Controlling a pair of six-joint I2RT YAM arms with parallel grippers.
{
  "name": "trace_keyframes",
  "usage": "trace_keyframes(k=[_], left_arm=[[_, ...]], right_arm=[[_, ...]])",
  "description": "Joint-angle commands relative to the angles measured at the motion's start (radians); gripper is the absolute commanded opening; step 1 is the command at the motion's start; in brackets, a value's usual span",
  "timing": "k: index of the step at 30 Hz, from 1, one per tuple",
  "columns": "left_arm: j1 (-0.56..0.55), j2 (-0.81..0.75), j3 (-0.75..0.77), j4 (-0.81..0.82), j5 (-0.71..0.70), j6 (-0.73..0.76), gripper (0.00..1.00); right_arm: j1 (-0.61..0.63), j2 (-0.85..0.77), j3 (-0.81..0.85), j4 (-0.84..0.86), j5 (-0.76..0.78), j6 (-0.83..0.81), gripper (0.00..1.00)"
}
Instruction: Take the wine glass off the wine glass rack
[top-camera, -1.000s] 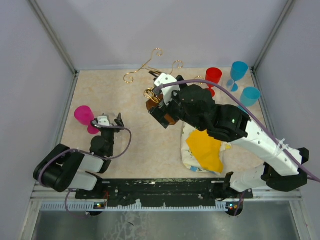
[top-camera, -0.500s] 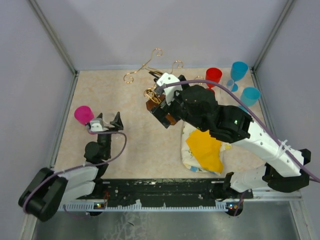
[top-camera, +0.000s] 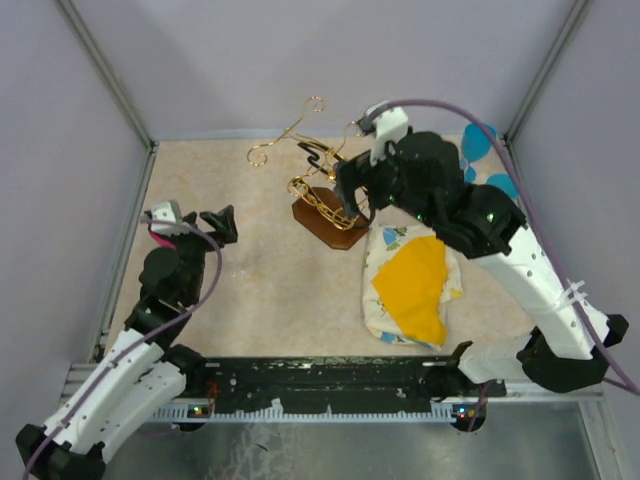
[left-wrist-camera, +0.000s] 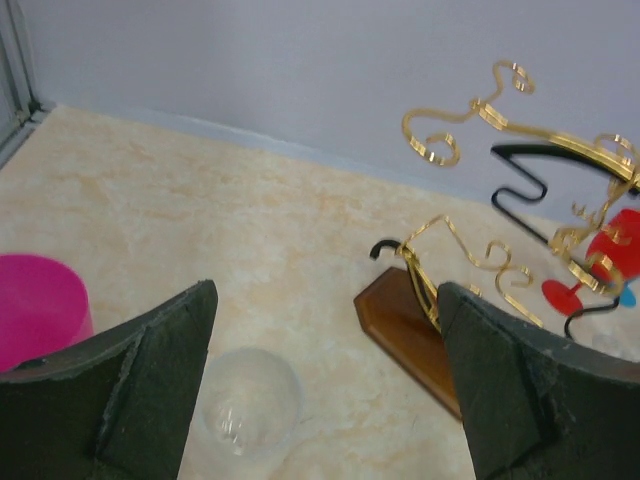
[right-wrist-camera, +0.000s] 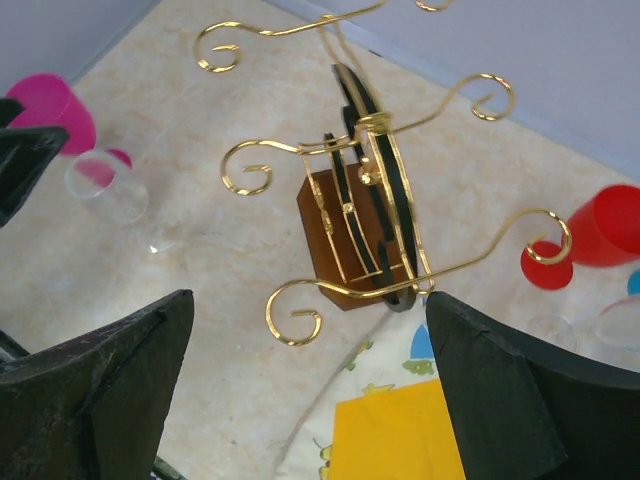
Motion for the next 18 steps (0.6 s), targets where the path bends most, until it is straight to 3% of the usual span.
trace_keyframes(k=[1, 7, 9, 12, 14, 18], left_arm=[[-0.007, 0.145, 0.333, -0.454, 0.010, -0.109, 0.96], [-0.006, 0.575, 0.964, -0.787, 0.097, -0.067, 0.97], [0.003, 0.731, 1.195, -0.929, 0.111, -0.071, 0.99], [0.093, 0.941, 1.516, -1.168, 0.239, -0.135, 1.00], [0.172, 1.016, 1.613, -1.246, 0.341, -0.158, 1.00], [0.294, 1.001, 1.542, -1.206, 0.417, -0.168, 1.00]], right_arm=[[-0.254, 0.092, 0.207, -0.114, -0.179, 0.241, 0.99], [-0.479, 0.349, 0.634, -0.308, -0.296, 0.311, 0.99], [-0.560, 0.398, 0.657, -0.301, -0.358, 0.341, 0.99], [-0.681, 0.422, 0.578, -0.251, -0.461, 0.372, 0.99], [-0.730, 0.423, 0.523, -0.234, -0.447, 0.365, 0.99], [-0.772, 0.429, 0.458, -0.236, -0.370, 0.312, 0.99]])
